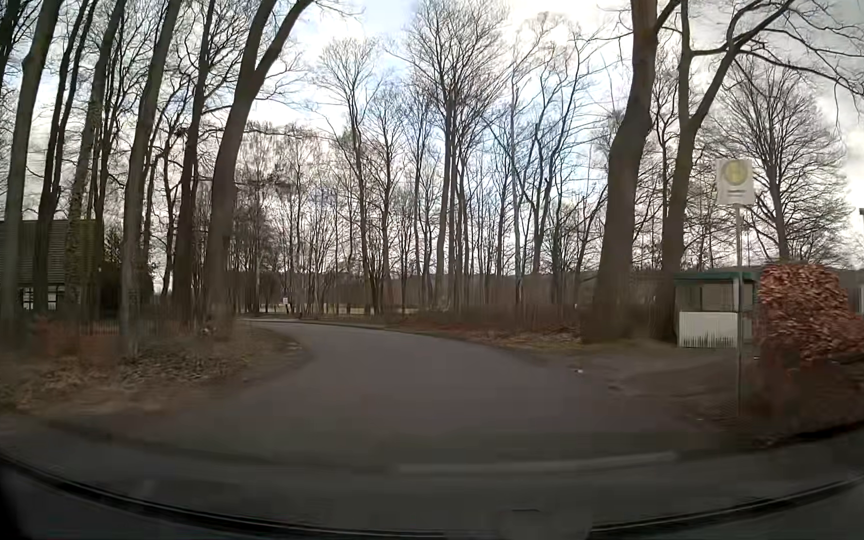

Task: Follow the waypoints while adhering to traffic rules and regulations

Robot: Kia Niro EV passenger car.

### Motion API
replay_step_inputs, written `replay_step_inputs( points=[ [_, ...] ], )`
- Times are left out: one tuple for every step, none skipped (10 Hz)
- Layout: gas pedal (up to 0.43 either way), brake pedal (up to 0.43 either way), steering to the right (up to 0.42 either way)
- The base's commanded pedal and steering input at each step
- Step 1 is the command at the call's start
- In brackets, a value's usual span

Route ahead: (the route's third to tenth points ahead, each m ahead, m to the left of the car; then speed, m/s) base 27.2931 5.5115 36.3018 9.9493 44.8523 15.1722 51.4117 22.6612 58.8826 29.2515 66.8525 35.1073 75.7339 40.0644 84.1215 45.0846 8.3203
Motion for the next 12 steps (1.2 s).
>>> replay_step_inputs(
  points=[
    [0.138,0.0,-0.015],
    [0.138,0.0,-0.018],
    [0.138,0.0,-0.025],
    [0.15,0.0,-0.033],
    [0.15,0.0,-0.038],
    [0.15,0.0,-0.043],
    [0.15,0.0,-0.047],
    [0.15,0.0,-0.052],
    [0.15,0.0,-0.056],
    [0.15,0.0,-0.059],
    [0.15,0.0,-0.061],
    [0.15,0.0,-0.063]
  ],
)
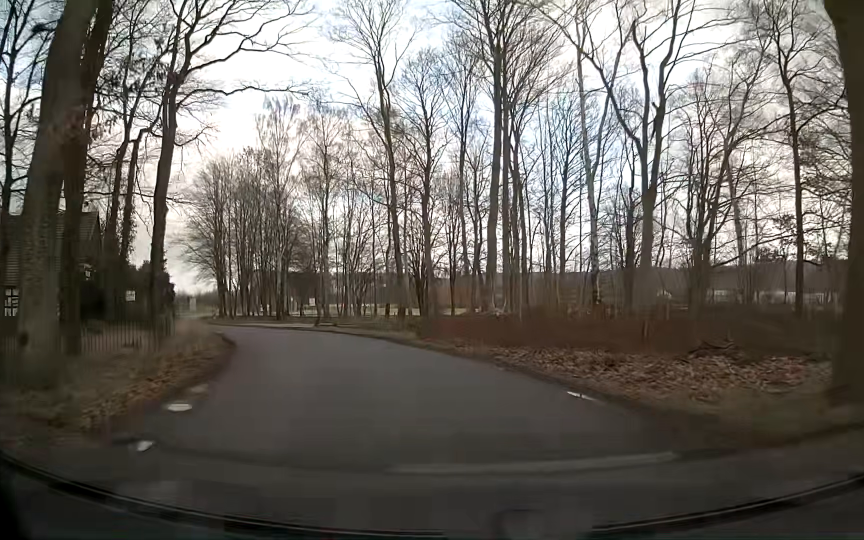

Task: Follow the waypoints while adhering to traffic rules and regulations

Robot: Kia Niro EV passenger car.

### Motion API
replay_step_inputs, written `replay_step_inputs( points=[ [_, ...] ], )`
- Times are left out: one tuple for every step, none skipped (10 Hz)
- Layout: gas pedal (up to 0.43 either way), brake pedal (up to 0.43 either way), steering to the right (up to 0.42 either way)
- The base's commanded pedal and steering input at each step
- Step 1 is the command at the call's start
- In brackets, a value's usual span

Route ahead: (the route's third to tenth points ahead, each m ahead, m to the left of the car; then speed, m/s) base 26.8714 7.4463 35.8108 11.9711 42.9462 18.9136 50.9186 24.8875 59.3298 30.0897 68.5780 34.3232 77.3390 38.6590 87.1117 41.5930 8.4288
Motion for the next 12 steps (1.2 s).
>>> replay_step_inputs(
  points=[
    [0.15,0.0,-0.064],
    [0.15,0.0,-0.067],
    [0.15,0.0,-0.072],
    [0.15,0.0,-0.076],
    [0.15,0.0,-0.079],
    [0.15,0.0,-0.082],
    [0.15,0.0,-0.085],
    [0.15,0.0,-0.089],
    [0.15,0.0,-0.092],
    [0.15,0.0,-0.093],
    [0.15,0.0,-0.094],
    [0.138,0.0,-0.094]
  ],
)
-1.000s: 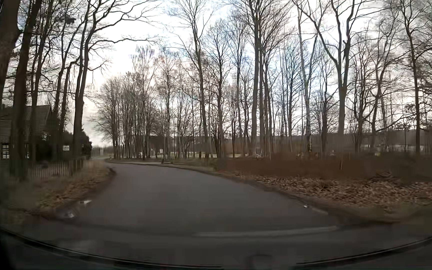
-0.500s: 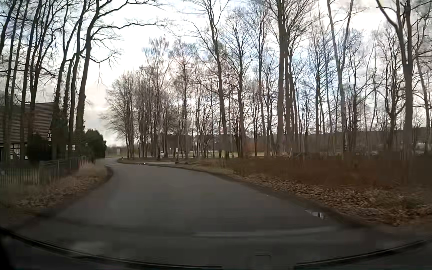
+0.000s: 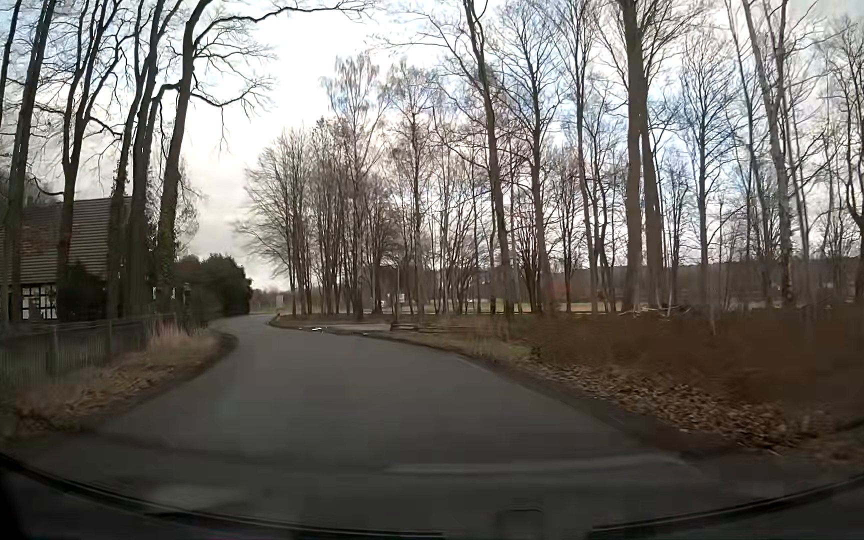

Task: Follow the waypoints while adhering to traffic rules and regulations

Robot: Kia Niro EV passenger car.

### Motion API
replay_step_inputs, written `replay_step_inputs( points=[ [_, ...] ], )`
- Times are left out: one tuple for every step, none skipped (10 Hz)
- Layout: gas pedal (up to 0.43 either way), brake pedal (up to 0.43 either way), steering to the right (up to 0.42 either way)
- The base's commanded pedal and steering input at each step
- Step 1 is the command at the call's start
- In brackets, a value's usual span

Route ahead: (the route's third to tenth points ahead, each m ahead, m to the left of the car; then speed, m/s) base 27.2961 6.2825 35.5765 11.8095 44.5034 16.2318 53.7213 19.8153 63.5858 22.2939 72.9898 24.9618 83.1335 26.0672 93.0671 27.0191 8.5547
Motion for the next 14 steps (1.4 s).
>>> replay_step_inputs(
  points=[
    [0.138,0.0,-0.093],
    [0.138,0.0,-0.092],
    [0.138,0.0,-0.089],
    [0.138,0.0,-0.089],
    [0.15,0.0,-0.088],
    [0.15,0.0,-0.086],
    [0.15,0.0,-0.081],
    [0.15,0.0,-0.077],
    [0.15,0.0,-0.073],
    [0.15,0.0,-0.072],
    [0.15,0.0,-0.072],
    [0.15,0.0,-0.074],
    [0.15,0.0,-0.078],
    [0.15,0.0,-0.083]
  ],
)
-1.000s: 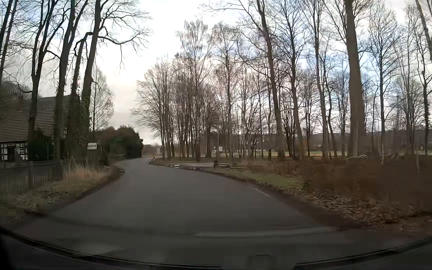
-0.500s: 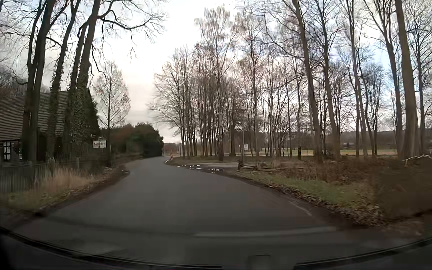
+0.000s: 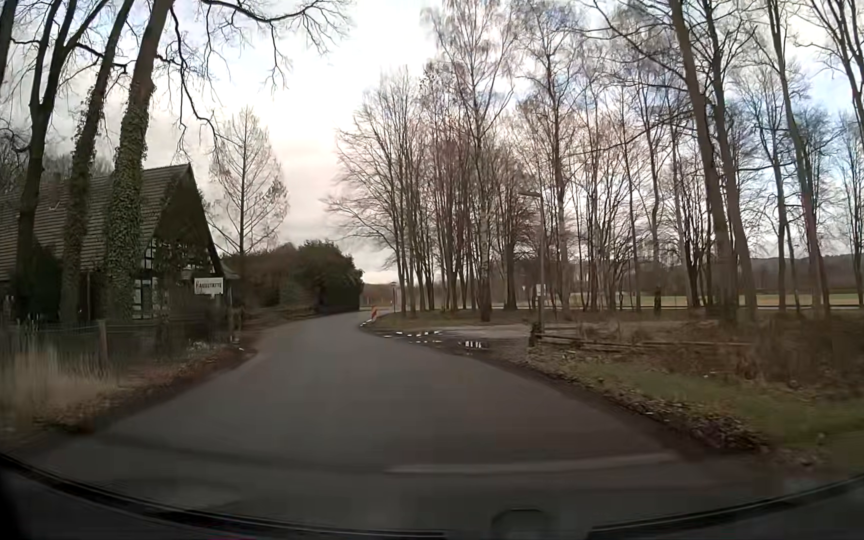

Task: Follow the waypoints while adhering to traffic rules and regulations

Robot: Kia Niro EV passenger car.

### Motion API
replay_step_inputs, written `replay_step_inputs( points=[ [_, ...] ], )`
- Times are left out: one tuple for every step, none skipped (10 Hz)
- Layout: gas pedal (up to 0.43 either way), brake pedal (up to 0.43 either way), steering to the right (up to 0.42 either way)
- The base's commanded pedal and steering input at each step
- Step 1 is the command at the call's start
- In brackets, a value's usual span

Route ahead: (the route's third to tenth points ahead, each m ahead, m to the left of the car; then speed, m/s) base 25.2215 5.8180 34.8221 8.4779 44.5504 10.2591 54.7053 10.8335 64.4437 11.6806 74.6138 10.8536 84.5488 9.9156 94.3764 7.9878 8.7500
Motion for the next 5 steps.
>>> replay_step_inputs(
  points=[
    [0.15,0.0,-0.086],
    [0.138,0.0,-0.086],
    [0.138,0.0,-0.087],
    [0.138,0.0,-0.09],
    [0.138,0.0,-0.092]
  ],
)
